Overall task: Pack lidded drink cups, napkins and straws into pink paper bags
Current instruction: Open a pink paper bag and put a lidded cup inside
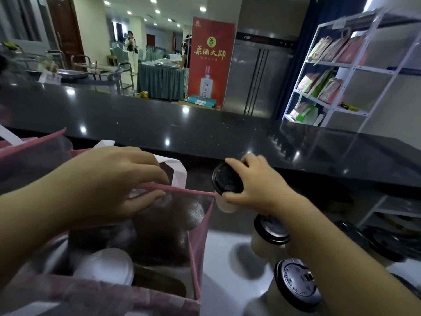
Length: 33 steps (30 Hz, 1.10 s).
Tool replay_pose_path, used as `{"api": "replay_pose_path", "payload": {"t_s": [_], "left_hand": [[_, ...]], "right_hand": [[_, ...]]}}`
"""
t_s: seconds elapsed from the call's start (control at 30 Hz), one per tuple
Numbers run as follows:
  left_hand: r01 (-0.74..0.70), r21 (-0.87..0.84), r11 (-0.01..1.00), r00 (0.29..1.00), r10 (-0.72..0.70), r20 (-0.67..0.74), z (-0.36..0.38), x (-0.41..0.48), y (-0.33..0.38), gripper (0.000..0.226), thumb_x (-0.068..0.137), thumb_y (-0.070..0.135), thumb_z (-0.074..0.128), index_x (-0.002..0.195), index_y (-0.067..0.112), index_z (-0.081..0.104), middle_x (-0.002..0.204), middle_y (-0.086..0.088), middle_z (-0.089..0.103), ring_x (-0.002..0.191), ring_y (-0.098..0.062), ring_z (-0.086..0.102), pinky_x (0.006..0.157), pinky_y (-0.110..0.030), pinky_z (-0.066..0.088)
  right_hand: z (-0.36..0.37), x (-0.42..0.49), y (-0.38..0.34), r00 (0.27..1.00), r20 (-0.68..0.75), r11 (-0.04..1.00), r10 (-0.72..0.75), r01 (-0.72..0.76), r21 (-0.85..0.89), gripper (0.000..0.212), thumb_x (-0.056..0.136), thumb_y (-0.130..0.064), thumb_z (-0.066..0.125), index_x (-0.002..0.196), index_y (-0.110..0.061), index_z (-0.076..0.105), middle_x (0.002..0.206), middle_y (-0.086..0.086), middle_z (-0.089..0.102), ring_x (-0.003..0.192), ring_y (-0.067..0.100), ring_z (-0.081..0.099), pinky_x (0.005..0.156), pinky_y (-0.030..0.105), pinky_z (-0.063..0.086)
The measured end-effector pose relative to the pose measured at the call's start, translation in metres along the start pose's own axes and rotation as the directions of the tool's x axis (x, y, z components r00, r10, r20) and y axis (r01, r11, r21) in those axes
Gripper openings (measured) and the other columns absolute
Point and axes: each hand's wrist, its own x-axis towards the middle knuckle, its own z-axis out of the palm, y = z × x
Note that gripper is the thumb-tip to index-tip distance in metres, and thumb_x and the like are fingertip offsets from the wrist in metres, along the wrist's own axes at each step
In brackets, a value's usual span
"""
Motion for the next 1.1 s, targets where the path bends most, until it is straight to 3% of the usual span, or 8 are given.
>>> {"api": "replay_pose_path", "payload": {"t_s": [0.07, 0.23, 0.4, 0.57, 0.7, 0.8, 0.97, 1.1], "left_hand": [[0.03, 0.015, 0.999, 0.999, -0.031, 0.034, 0.001, -0.009, -0.003, 0.016, 0.064, 0.019, 0.079, 0.079, 0.018, 0.074, 0.083, -0.003, 0.072, 0.075, -0.025, 0.069, 0.064, -0.043, 0.056], [-0.025, -0.026, 0.999, 1.0, 0.025, 0.004, 0.002, -0.036, -0.022, 0.022, 0.068, 0.027, 0.074, 0.09, 0.025, 0.071, 0.094, 0.003, 0.07, 0.085, -0.019, 0.068, 0.07, -0.038, 0.057], [-0.014, -0.064, 0.998, 0.999, 0.016, 0.036, 0.002, -0.07, -0.039, 0.024, 0.068, 0.029, 0.075, 0.091, 0.024, 0.071, 0.099, 0.001, 0.07, 0.087, -0.02, 0.068, 0.072, -0.037, 0.057], [0.082, -0.199, 0.976, 0.991, -0.059, 0.12, 0.001, -0.089, -0.05, 0.034, 0.072, 0.041, 0.071, 0.104, 0.031, 0.065, 0.098, 0.017, 0.058, 0.085, -0.011, 0.06, 0.072, -0.036, 0.054], [0.102, -0.142, 0.985, 0.986, -0.08, 0.149, 0.011, -0.095, -0.055, 0.062, 0.069, 0.051, 0.07, 0.125, 0.033, 0.051, 0.127, 0.013, 0.049, 0.109, -0.013, 0.054, 0.089, -0.034, 0.048], [0.127, -0.07, 0.989, 0.972, -0.109, 0.21, 0.017, -0.098, -0.058, 0.089, 0.066, 0.069, 0.057, 0.141, 0.036, 0.024, 0.148, 0.015, 0.023, 0.13, -0.011, 0.034, 0.103, -0.029, 0.034], [0.149, -0.013, 0.989, 0.95, -0.139, 0.281, 0.023, -0.101, -0.061, 0.106, 0.056, 0.087, 0.035, 0.143, 0.041, -0.003, 0.154, 0.012, 0.0, 0.139, -0.012, 0.009, 0.11, -0.032, 0.021], [0.128, -0.076, 0.989, 0.951, -0.101, 0.293, 0.029, -0.105, -0.059, 0.116, 0.043, 0.093, 0.035, 0.137, 0.049, -0.018, 0.152, 0.018, -0.014, 0.14, -0.009, -0.003, 0.111, -0.03, 0.014]], "right_hand": [[-0.026, -0.003, -0.013, 0.994, -0.105, 1.0, 0.008, -0.007, 0.012, 0.084, 0.07, -0.061, 0.054, 0.142, -0.026, 0.03, 0.119, 0.005, 0.039, 0.109, 0.024, 0.035, 0.088, 0.037, 0.043], [-0.081, -0.018, -0.057, 0.93, -0.365, 0.981, 0.034, 0.039, 0.191, 0.081, 0.072, -0.059, 0.053, 0.141, -0.023, 0.034, 0.114, 0.002, 0.041, 0.11, 0.021, 0.038, 0.089, 0.032, 0.036], [-0.1, -0.032, -0.11, 0.915, -0.404, 0.918, 0.001, 0.159, 0.363, 0.074, 0.074, -0.054, 0.057, 0.139, -0.024, 0.038, 0.114, 0.001, 0.047, 0.107, 0.017, 0.046, 0.09, 0.03, 0.04], [-0.096, -0.045, -0.142, 0.948, -0.308, 0.895, -0.083, 0.207, 0.395, 0.076, 0.068, -0.061, 0.05, 0.136, -0.026, 0.042, 0.116, -0.002, 0.048, 0.108, 0.012, 0.046, 0.089, 0.024, 0.039], [-0.091, -0.056, -0.15, 0.964, -0.231, 0.909, -0.133, 0.212, 0.359, 0.073, 0.068, -0.064, 0.049, 0.132, -0.03, 0.043, 0.112, 0.0, 0.049, 0.105, 0.014, 0.048, 0.087, 0.03, 0.044], [-0.085, -0.064, -0.151, 0.974, -0.15, 0.909, -0.172, 0.216, 0.358, 0.07, 0.067, -0.066, 0.05, 0.13, -0.036, 0.042, 0.11, -0.007, 0.048, 0.103, 0.01, 0.049, 0.083, 0.029, 0.046], [-0.068, -0.063, -0.15, 0.974, 0.113, 0.94, -0.195, 0.152, 0.306, 0.074, 0.063, -0.069, 0.058, 0.129, -0.045, 0.037, 0.115, -0.019, 0.042, 0.109, 0.003, 0.043, 0.089, 0.027, 0.046], [-0.051, -0.056, -0.159, 0.914, 0.318, 0.968, -0.25, 0.235, 0.086, 0.079, 0.064, -0.059, 0.068, 0.132, -0.044, 0.03, 0.119, -0.015, 0.039, 0.108, 0.008, 0.039, 0.086, 0.029, 0.047]]}}
